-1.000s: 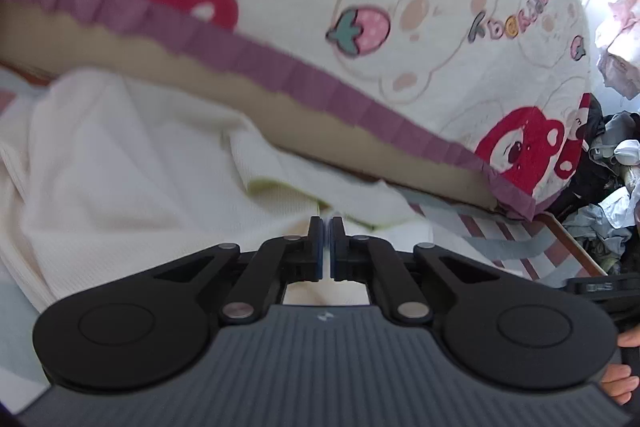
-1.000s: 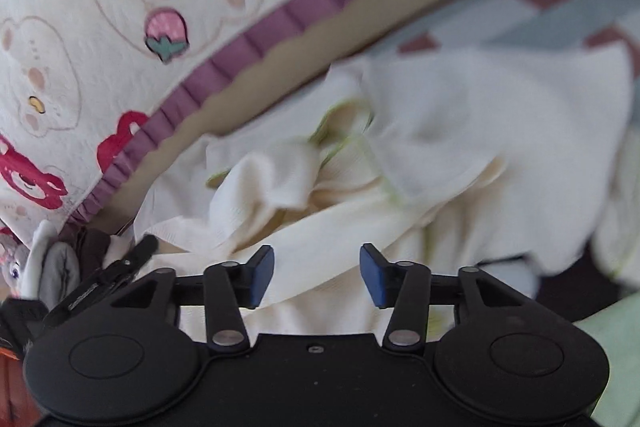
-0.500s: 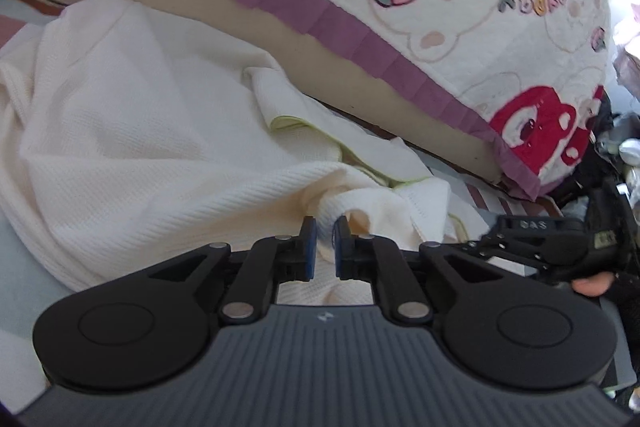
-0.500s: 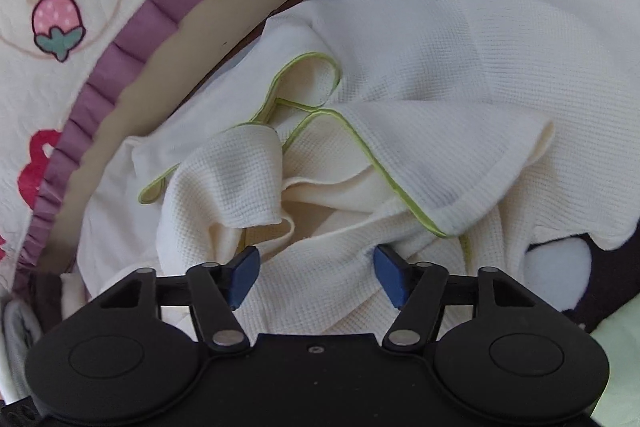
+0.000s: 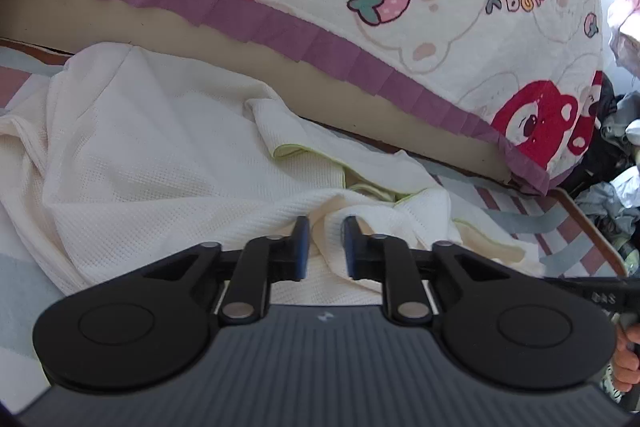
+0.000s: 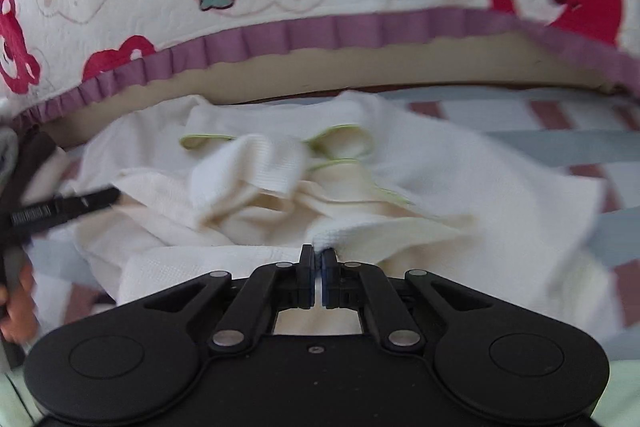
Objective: Fold clothes
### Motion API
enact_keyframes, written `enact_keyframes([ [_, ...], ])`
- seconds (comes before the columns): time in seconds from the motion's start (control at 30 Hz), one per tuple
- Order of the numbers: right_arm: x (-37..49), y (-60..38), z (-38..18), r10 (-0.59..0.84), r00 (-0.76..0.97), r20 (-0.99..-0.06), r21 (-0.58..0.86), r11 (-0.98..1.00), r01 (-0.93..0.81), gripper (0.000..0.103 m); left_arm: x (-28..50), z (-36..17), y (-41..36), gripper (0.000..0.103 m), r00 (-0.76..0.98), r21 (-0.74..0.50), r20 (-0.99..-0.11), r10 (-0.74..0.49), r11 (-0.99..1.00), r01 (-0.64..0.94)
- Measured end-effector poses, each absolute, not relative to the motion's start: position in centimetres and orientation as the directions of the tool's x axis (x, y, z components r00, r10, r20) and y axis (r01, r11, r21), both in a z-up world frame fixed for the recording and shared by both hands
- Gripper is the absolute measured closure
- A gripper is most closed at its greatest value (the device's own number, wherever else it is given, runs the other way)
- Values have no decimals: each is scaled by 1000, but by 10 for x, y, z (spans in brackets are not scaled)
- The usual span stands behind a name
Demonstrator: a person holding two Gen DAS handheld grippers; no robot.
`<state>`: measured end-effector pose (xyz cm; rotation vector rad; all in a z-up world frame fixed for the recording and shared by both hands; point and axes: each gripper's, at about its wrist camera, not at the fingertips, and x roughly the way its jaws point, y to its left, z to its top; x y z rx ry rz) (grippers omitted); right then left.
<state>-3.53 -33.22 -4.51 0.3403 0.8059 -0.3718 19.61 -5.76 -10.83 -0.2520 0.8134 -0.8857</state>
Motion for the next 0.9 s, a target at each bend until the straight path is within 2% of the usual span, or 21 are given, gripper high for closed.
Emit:
enact_keyframes([
  [0.13,-72,-347,-31,-326,584,-744,53,842,537,99,196,-113,-62,74,288,-563,-529,-799,584,585],
  [0.23,-91,-359,-42,-446,489,-750,-91,801,591,99,190,-115,-68,71,307,-527,-556,-772,614,588],
  [0.33,-113,-387,-58,-406,439,-801,5,729,685,99,188,-117,-72,69,334,-493,-571,-750,639,590],
  [0.47,-125,-408,-74,-294,469,-833,180,657,732,96,192,-118,-78,68,344,-504,-569,-747,648,572],
  [0.53,-130,-417,-78,-215,528,-822,313,604,733,86,195,-118,-82,62,342,-520,-565,-751,646,559],
  [0.57,-134,-422,-81,-174,559,-811,378,572,728,77,197,-118,-85,62,338,-529,-562,-755,642,555],
  [0.6,-136,-425,-85,-142,583,-800,430,541,722,56,198,-119,-88,62,334,-532,-564,-755,642,553],
  [0.63,-139,-427,-88,-130,599,-790,462,515,722,49,198,-120,-92,62,332,-529,-569,-752,645,552],
  [0.7,-140,-427,-93,-135,608,-782,473,507,721,48,199,-123,-99,62,333,-524,-578,-745,651,549],
  [0.77,-134,-424,-103,-153,586,-796,431,537,725,40,199,-126,-105,62,343,-512,-580,-739,659,552],
  [0.8,-130,-424,-109,-171,563,-808,393,556,732,39,198,-127,-107,66,348,-502,-580,-737,660,560],
  [0.87,-123,-420,-120,-194,540,-819,344,588,732,39,193,-124,-109,92,368,-462,-576,-730,662,590],
  [0.9,-119,-416,-121,-198,550,-812,325,628,707,49,187,-119,-109,98,389,-418,-571,-723,663,621],
])
